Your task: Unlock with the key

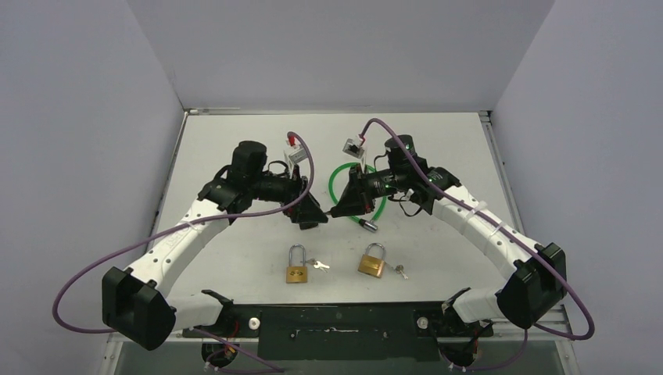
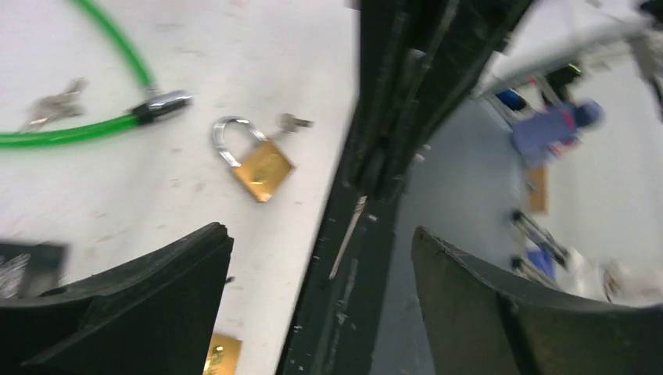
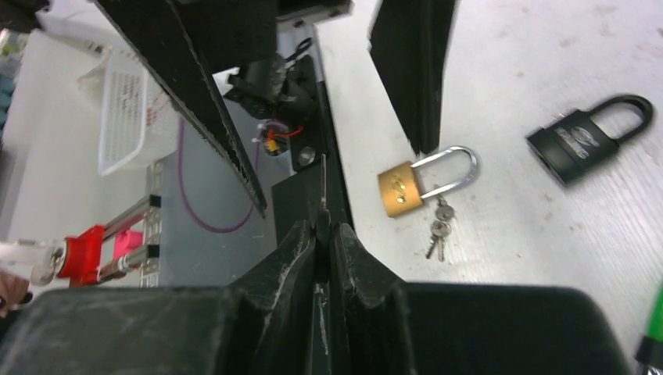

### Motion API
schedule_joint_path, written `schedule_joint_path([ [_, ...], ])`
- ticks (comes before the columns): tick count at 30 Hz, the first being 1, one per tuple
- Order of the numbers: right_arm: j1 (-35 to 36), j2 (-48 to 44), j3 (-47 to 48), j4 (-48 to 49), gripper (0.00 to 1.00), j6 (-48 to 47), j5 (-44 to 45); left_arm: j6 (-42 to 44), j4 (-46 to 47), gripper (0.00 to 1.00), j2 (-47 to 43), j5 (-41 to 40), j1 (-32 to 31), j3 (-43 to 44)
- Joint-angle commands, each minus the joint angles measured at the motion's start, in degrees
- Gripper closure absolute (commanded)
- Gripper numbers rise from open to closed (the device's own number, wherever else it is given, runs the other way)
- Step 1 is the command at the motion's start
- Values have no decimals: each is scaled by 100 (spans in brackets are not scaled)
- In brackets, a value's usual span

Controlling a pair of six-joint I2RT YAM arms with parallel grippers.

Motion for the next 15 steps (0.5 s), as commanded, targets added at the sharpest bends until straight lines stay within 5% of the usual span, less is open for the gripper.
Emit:
schedule_joint_path([
  [1,-247,-331,-327,479,100,232,1002,-636,389,15,-383,-3343,28,-158],
  [5,-297,-471,-774,469,100,433,2734,-1426,165,14,-285,-5808,49,-553],
  [9,-289,-561,-1254,524,100,845,4078,-1965,267,15,-25,-6702,-241,-712],
  [15,-292,-851,-2008,934,100,1396,4653,-2884,-4,17,1079,-7304,-430,-404],
])
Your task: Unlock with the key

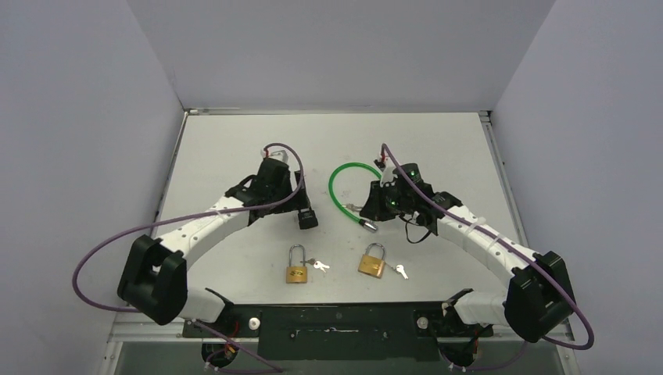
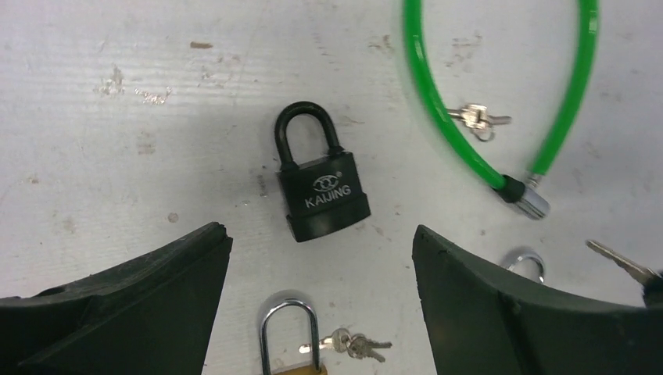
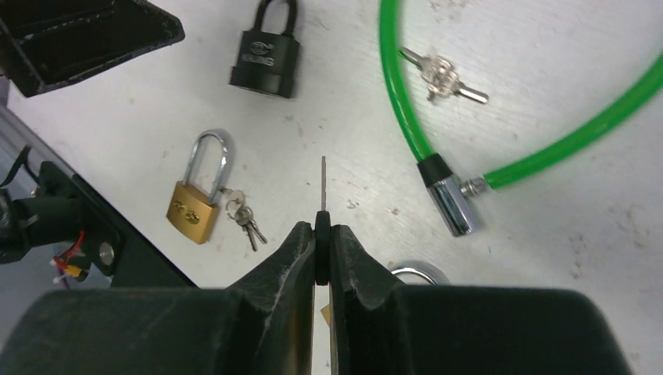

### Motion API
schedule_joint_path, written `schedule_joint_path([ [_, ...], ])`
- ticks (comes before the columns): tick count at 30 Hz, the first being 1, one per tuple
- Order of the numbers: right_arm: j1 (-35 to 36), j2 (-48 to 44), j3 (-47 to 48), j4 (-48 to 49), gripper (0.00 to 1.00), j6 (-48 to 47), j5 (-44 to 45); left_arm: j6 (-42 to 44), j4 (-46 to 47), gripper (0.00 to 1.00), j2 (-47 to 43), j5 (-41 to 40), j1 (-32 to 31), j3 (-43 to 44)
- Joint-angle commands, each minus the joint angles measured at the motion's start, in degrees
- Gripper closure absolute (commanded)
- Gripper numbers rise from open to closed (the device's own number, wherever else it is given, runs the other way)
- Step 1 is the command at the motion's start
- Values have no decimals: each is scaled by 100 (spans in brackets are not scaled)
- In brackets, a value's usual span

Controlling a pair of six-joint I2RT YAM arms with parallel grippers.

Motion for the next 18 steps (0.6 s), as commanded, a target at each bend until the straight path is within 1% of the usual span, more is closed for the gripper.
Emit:
schedule_joint_path([
  [1,1,-430,-403,604,100,561,854,-892,-116,17,750,-979,-163,383],
  [7,-26,-491,-781,672,100,671,986,-1088,-267,17,1642,-1209,-603,849],
  [10,-32,-467,-866,695,100,611,1015,-1284,-479,16,2040,-1331,-727,1106],
  [12,-52,-435,-893,691,100,564,1018,-1416,-717,16,2262,-1558,-814,1293],
  [13,-63,-417,-905,690,100,534,1018,-1488,-880,17,2413,-1711,-851,1410],
  [18,-99,-303,-940,654,100,371,1046,-1739,-1802,27,2974,-2290,-984,1951],
])
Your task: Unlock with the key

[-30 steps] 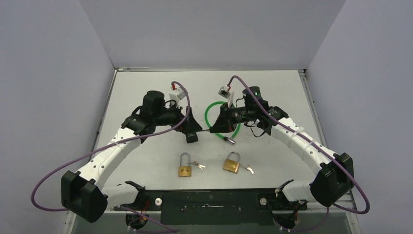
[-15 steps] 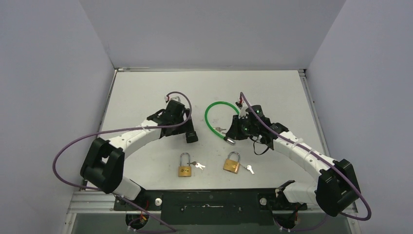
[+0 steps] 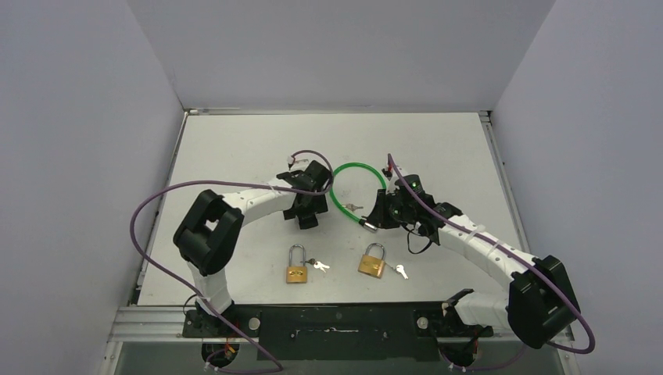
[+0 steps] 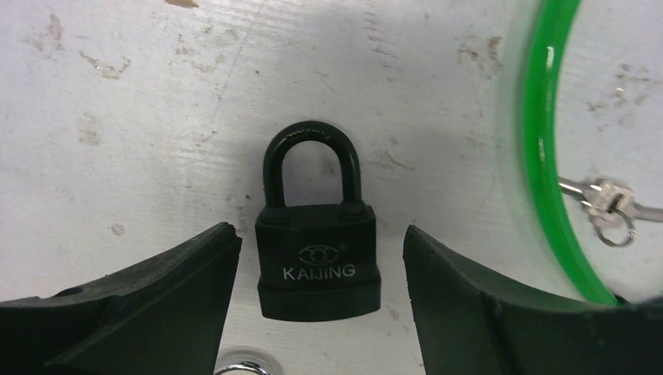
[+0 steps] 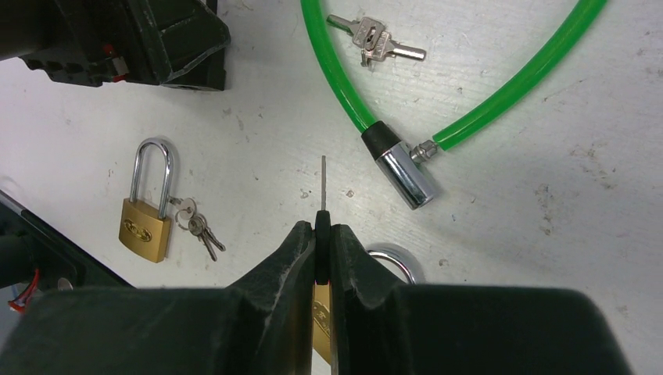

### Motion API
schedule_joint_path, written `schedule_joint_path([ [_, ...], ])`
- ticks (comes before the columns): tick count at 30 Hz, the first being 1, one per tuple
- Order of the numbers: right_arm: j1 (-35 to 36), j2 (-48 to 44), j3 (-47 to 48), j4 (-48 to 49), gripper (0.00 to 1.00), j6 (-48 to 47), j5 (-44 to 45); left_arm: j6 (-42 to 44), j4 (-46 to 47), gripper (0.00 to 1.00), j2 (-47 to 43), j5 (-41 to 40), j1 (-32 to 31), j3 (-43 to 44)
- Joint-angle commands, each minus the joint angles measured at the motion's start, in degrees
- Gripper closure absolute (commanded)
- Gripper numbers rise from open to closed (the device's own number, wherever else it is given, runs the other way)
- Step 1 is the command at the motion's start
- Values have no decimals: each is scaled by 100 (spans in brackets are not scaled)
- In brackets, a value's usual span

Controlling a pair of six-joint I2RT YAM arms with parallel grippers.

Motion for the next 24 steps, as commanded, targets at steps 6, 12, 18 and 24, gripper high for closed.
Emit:
schedule_joint_path([
  [6,-120,30,-77,282,100,-246,134,-532,-1060,44,680,-553,-203,761],
  [12,-252,22,-52,302,100,-287,60,-598,-866,88,614,-145,-188,860],
  [18,-325,-127,27,764,100,-117,-512,-760,-184,100,-208,1074,100,786],
  [24,-323,-632,-244,1919,100,475,-913,-1698,954,100,-1378,2611,915,67],
])
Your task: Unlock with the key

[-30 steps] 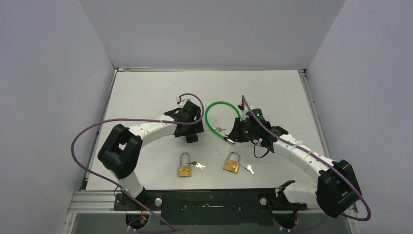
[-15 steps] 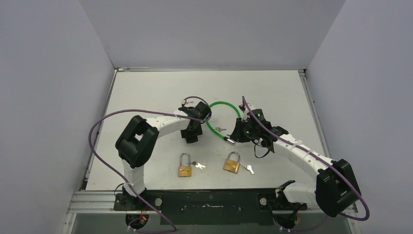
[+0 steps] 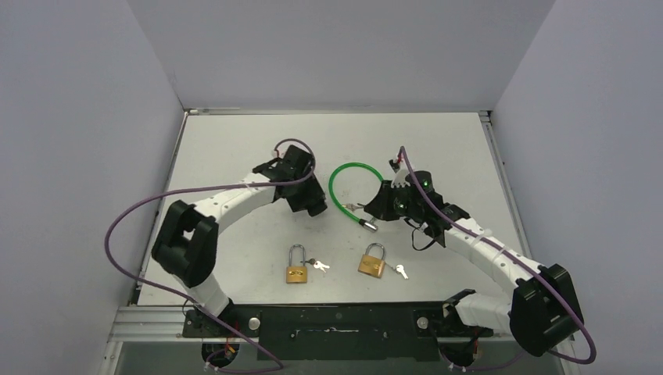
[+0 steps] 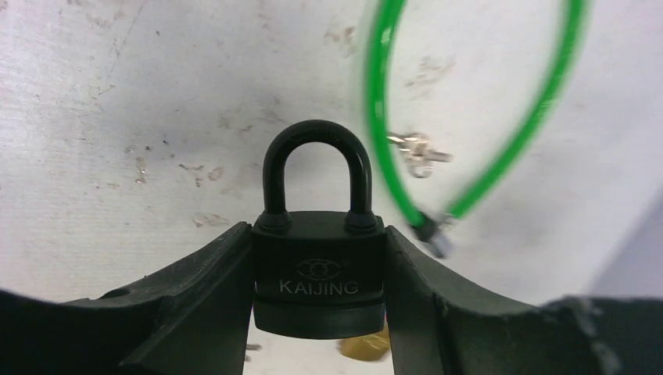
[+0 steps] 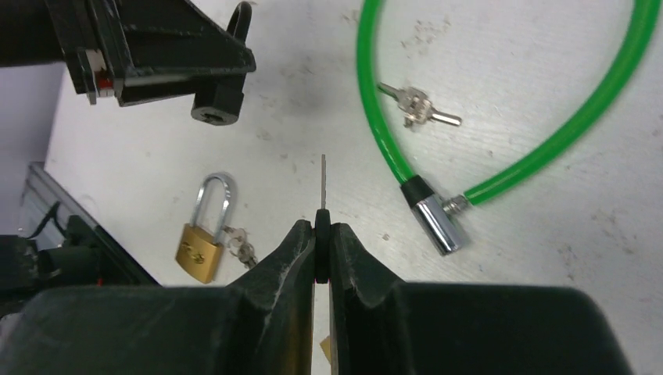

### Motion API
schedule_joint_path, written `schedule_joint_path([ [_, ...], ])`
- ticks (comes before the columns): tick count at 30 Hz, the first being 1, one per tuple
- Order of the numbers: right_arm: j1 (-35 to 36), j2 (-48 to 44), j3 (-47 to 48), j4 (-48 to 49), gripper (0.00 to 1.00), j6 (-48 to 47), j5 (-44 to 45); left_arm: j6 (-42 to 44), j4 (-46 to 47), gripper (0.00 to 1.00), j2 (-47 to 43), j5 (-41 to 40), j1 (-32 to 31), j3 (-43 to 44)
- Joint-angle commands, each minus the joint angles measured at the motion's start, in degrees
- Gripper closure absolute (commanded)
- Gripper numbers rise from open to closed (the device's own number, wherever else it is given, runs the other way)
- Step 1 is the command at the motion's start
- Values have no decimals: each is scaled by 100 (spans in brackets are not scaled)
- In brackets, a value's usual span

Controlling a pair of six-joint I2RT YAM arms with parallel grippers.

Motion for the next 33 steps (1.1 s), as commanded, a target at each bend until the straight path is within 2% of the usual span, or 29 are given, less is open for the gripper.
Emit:
schedule_joint_path([
  [1,-14,-634,-200,1523,100,546,-529,-1086,1347,100,-1305,1520,738,-427],
  [4,36,-838,-250,2175,100,900,-772,-2240,2389,100,-1949,2232,1224,-1147],
  [7,482,-922,-114,2474,100,796,-592,-3354,3374,100,-2318,2658,1450,-1729],
  [12,1200,-568,395,2276,100,534,35,-4115,3652,100,-2542,2993,1532,-1835],
  [16,1437,-425,426,2278,100,316,480,-4110,3614,100,-2625,3314,1710,-1812],
  [20,1548,-297,495,2282,100,256,531,-4010,3559,100,-2657,3490,1657,-1786],
  [28,1807,-240,537,2355,100,101,833,-3901,4169,100,-2611,3691,1582,-1938],
  [33,1888,-299,467,2532,100,8,886,-3426,3812,100,-2625,3584,1567,-1746],
])
